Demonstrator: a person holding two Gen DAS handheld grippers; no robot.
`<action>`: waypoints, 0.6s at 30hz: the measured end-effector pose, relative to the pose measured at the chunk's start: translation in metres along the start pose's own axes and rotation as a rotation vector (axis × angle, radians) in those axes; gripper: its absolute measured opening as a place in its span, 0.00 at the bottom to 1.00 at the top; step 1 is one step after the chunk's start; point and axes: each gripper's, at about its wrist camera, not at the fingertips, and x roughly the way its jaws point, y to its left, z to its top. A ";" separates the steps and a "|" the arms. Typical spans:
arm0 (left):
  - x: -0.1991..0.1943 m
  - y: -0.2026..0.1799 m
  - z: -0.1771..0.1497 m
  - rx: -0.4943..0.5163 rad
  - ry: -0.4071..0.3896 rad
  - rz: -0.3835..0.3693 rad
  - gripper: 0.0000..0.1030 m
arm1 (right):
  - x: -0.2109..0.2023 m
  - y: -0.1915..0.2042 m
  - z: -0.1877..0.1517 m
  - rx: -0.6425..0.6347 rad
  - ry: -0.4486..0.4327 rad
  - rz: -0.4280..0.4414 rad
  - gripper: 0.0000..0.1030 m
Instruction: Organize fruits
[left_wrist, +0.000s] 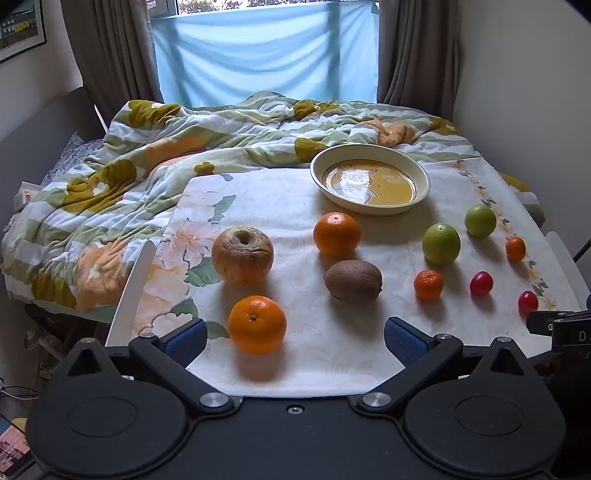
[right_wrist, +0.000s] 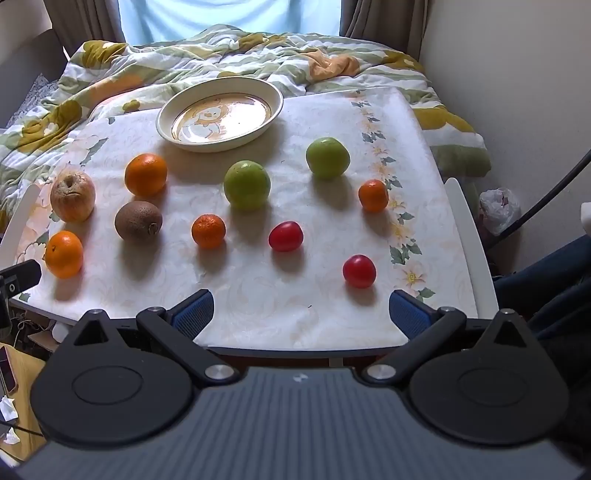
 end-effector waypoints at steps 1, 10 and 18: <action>0.000 0.000 0.000 0.001 0.002 -0.003 1.00 | 0.000 0.000 0.000 0.001 0.003 -0.003 1.00; -0.001 0.001 0.001 0.000 -0.016 0.013 1.00 | 0.001 -0.001 0.001 -0.002 0.007 0.000 1.00; 0.000 0.001 0.003 0.004 -0.020 0.029 1.00 | 0.002 0.000 0.002 0.000 0.007 0.005 1.00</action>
